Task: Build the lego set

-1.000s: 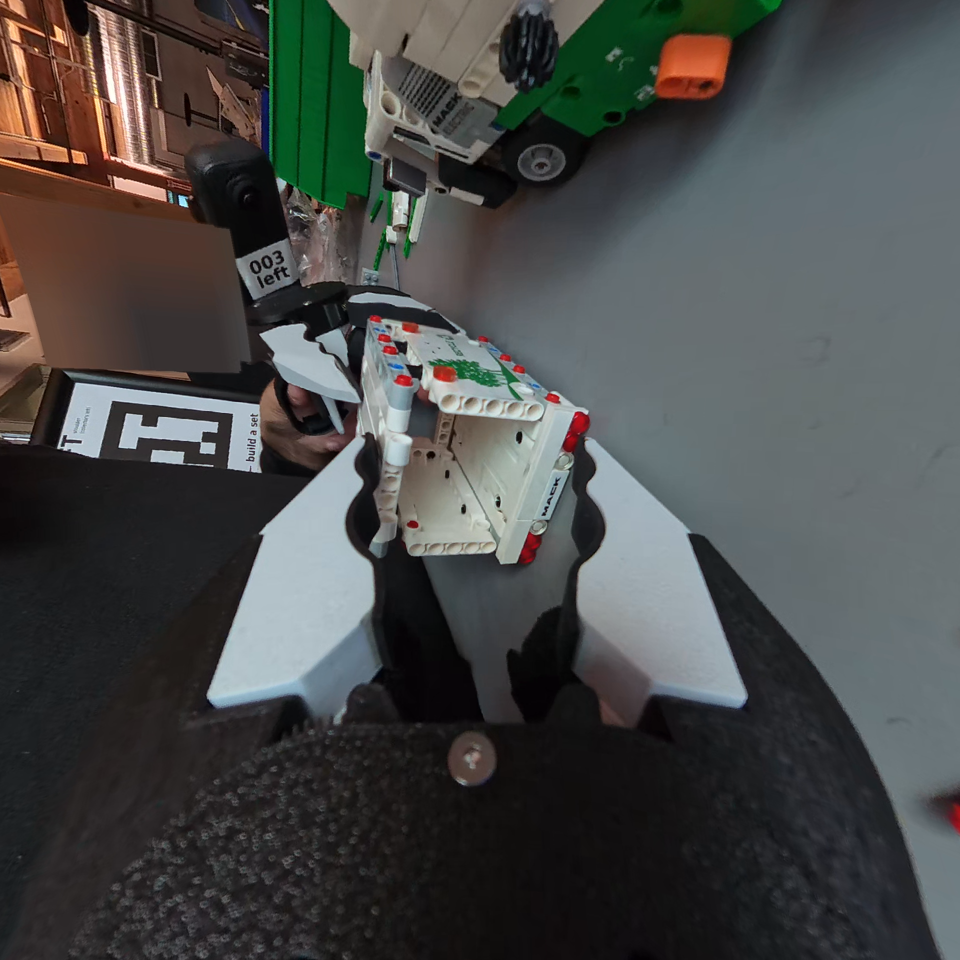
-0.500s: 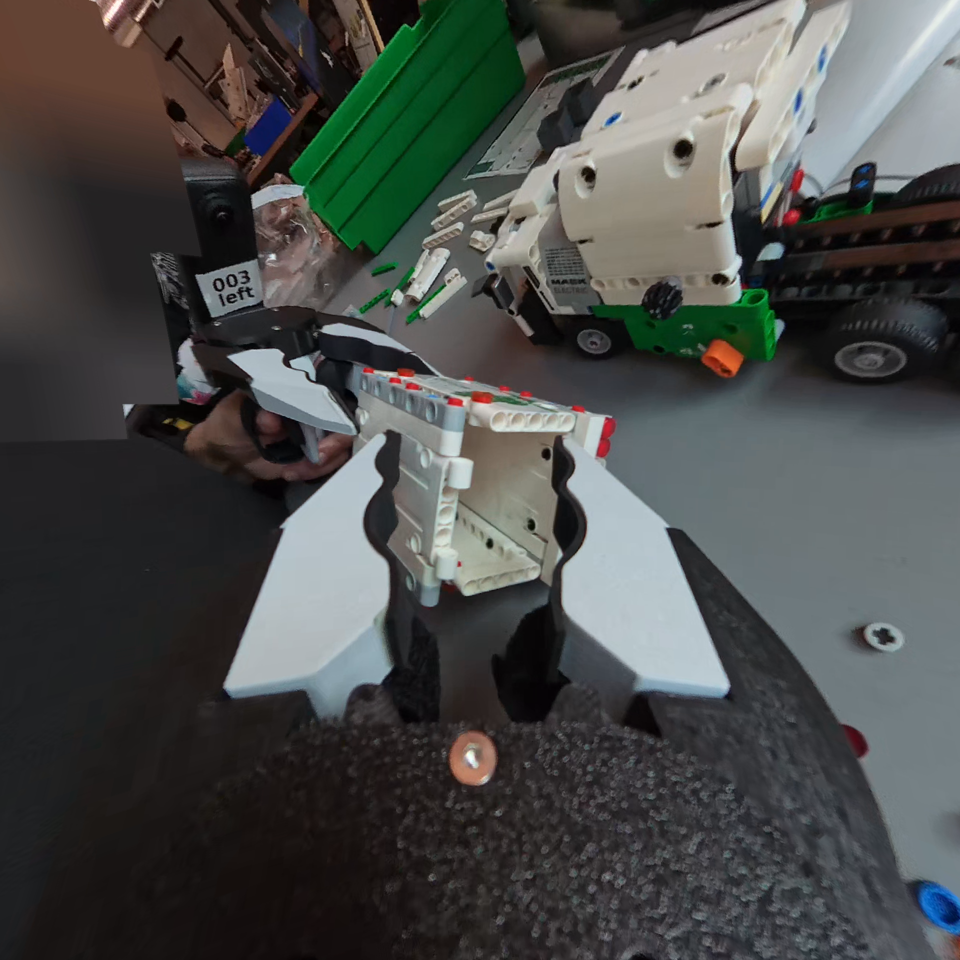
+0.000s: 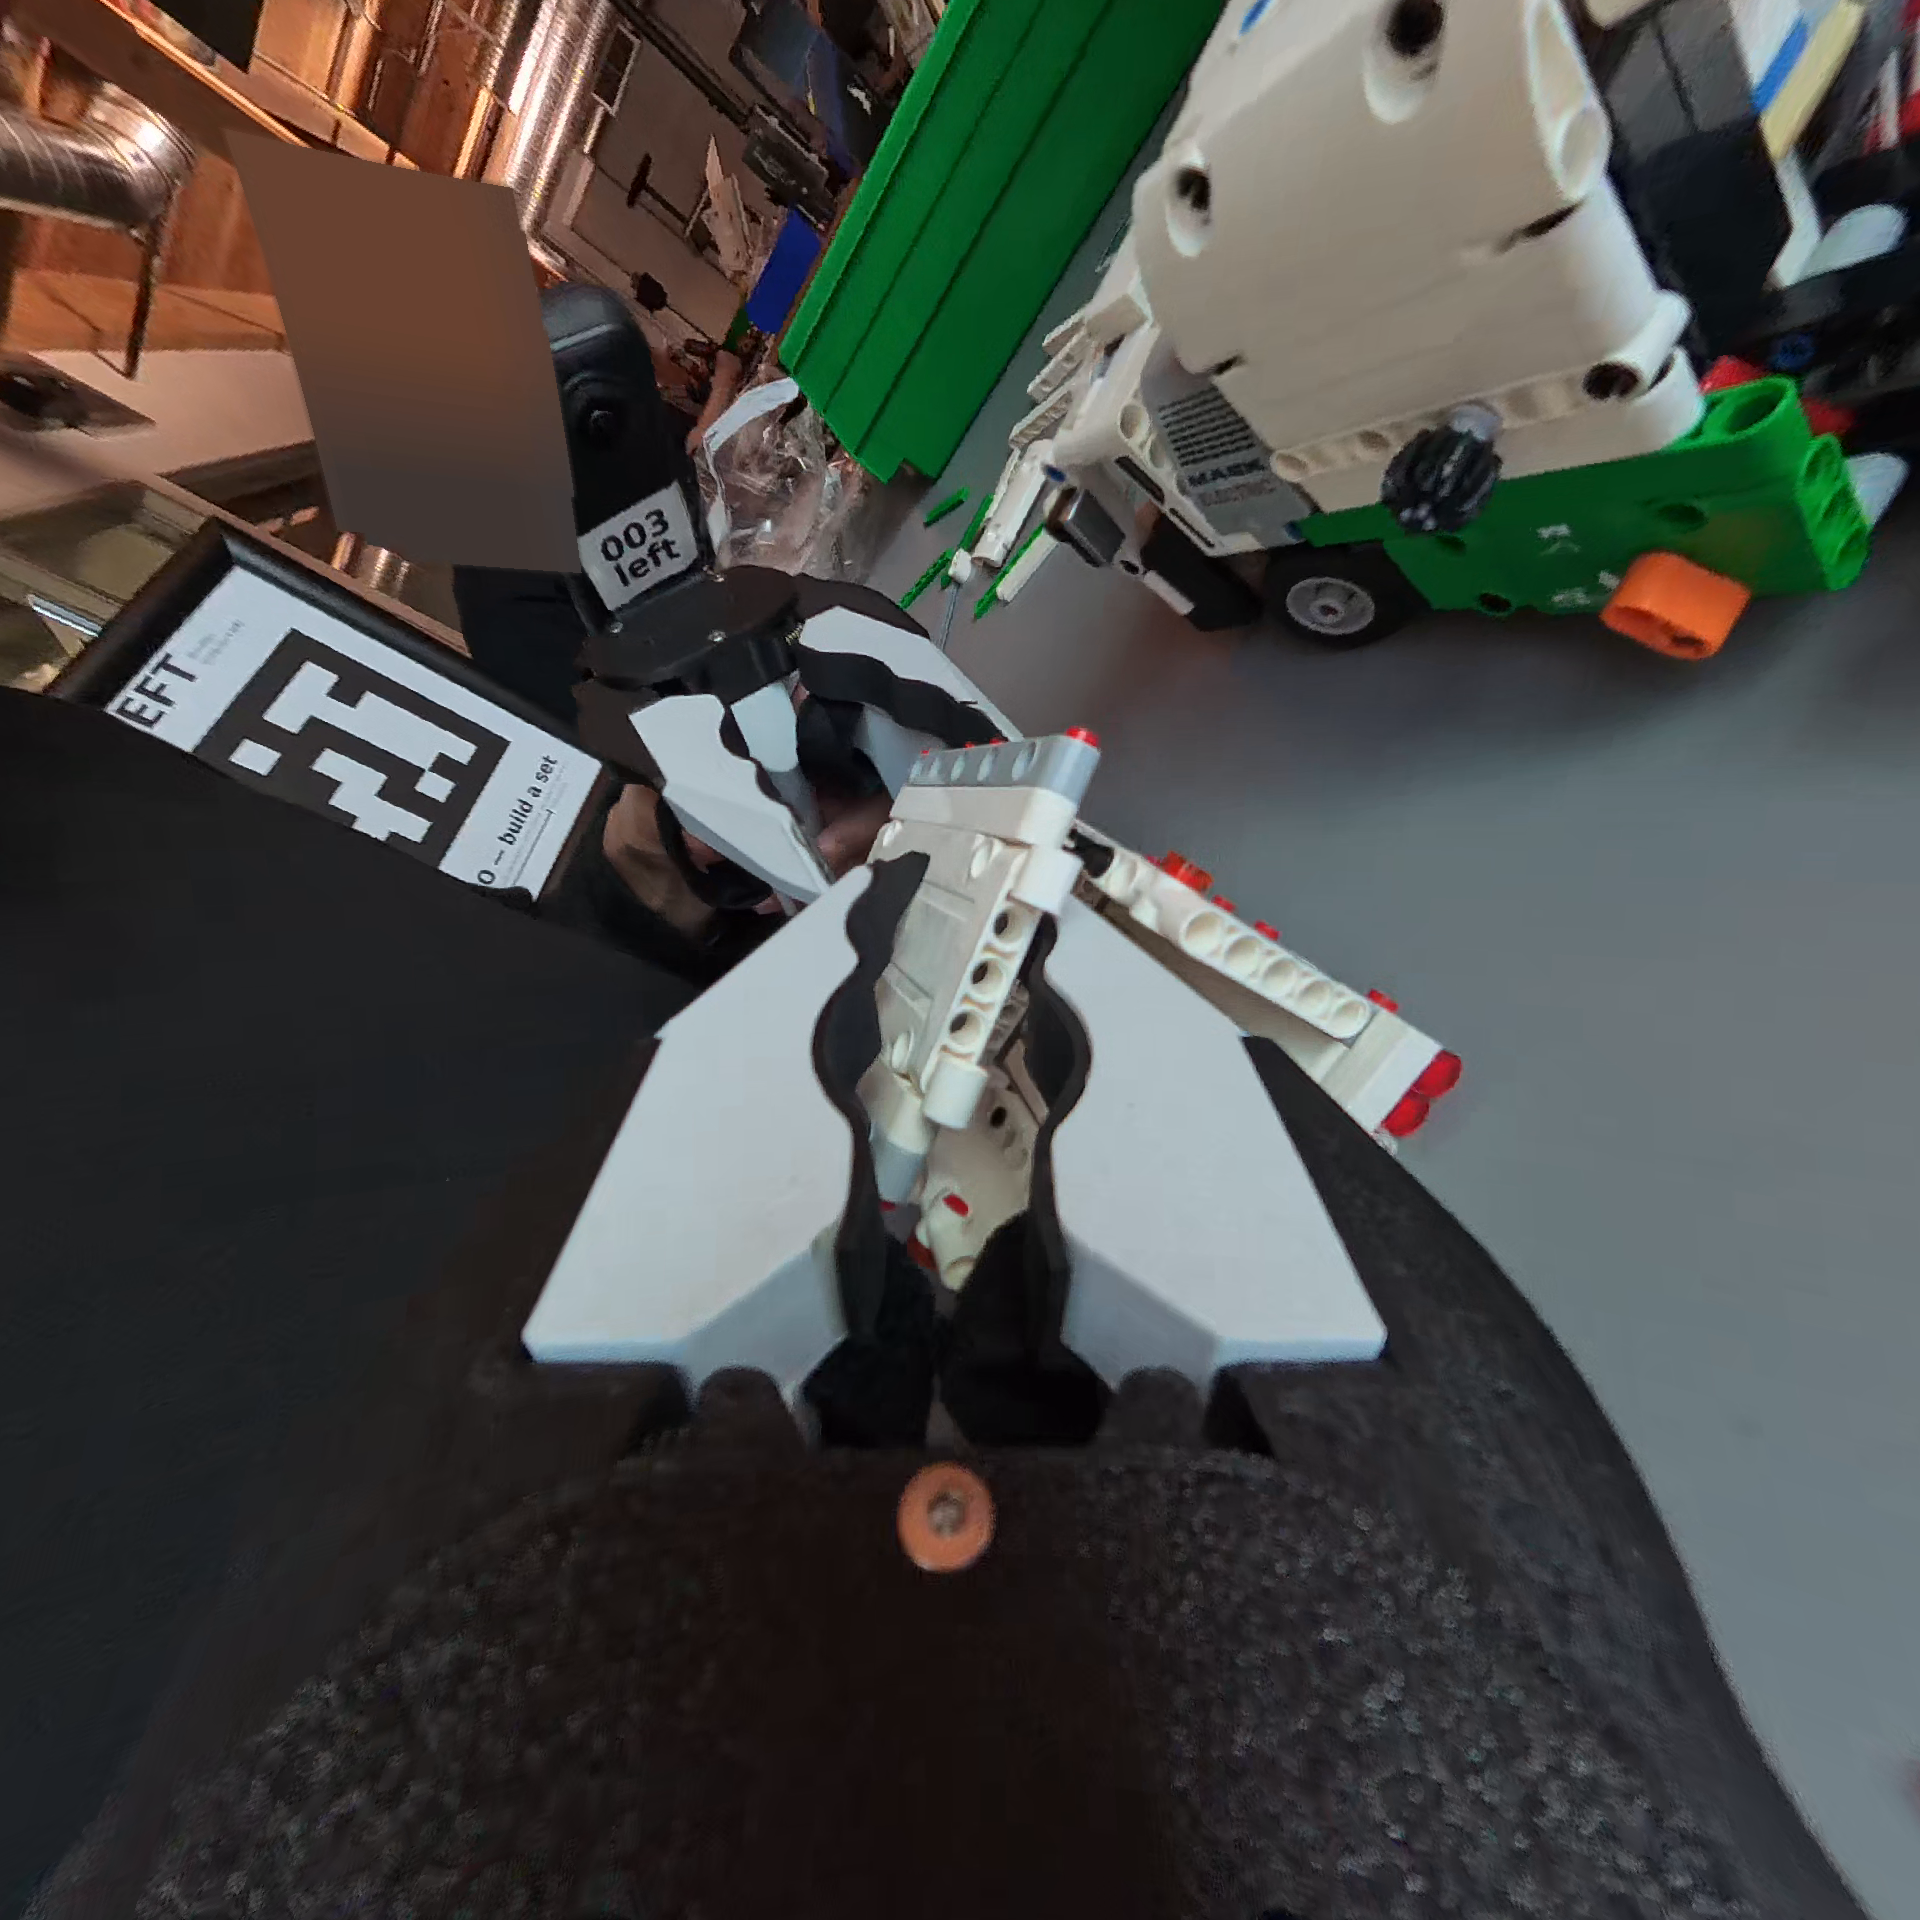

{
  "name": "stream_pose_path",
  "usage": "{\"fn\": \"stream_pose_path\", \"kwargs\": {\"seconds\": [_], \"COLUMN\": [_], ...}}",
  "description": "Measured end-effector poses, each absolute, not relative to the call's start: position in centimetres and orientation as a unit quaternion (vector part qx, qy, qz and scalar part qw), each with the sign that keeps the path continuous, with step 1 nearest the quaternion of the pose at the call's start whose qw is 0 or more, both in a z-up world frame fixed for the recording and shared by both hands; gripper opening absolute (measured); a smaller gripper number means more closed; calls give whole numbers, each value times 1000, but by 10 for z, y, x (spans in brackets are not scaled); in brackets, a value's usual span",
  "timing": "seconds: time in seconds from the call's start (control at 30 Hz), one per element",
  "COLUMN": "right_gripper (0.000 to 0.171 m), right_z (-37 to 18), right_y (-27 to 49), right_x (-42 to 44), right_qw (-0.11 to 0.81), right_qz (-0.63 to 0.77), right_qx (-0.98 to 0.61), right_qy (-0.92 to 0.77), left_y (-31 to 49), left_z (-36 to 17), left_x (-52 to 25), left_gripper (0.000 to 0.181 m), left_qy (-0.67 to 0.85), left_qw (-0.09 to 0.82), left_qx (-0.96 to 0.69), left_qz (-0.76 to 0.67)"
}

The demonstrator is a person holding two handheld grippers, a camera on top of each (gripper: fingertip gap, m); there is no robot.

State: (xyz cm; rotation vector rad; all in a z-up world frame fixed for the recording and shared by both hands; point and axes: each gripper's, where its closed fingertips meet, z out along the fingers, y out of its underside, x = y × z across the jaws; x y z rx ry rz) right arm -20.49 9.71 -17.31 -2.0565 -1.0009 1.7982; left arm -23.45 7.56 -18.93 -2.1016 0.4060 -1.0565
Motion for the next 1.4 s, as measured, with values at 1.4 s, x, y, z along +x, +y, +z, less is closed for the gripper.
{"fn": "stream_pose_path", "kwargs": {"seconds": [1.4], "right_gripper": [66], "right_z": [-169], "right_y": [121], "right_x": [-130], "right_qw": [238], "right_qz": [452], "right_qx": [-764], "right_qy": [-393], "left_y": [83], "left_z": [-204], "left_x": [-208], "left_gripper": [82], "left_qy": [408], "left_qw": [418], "left_qx": [-770], "left_qz": [-258]}}
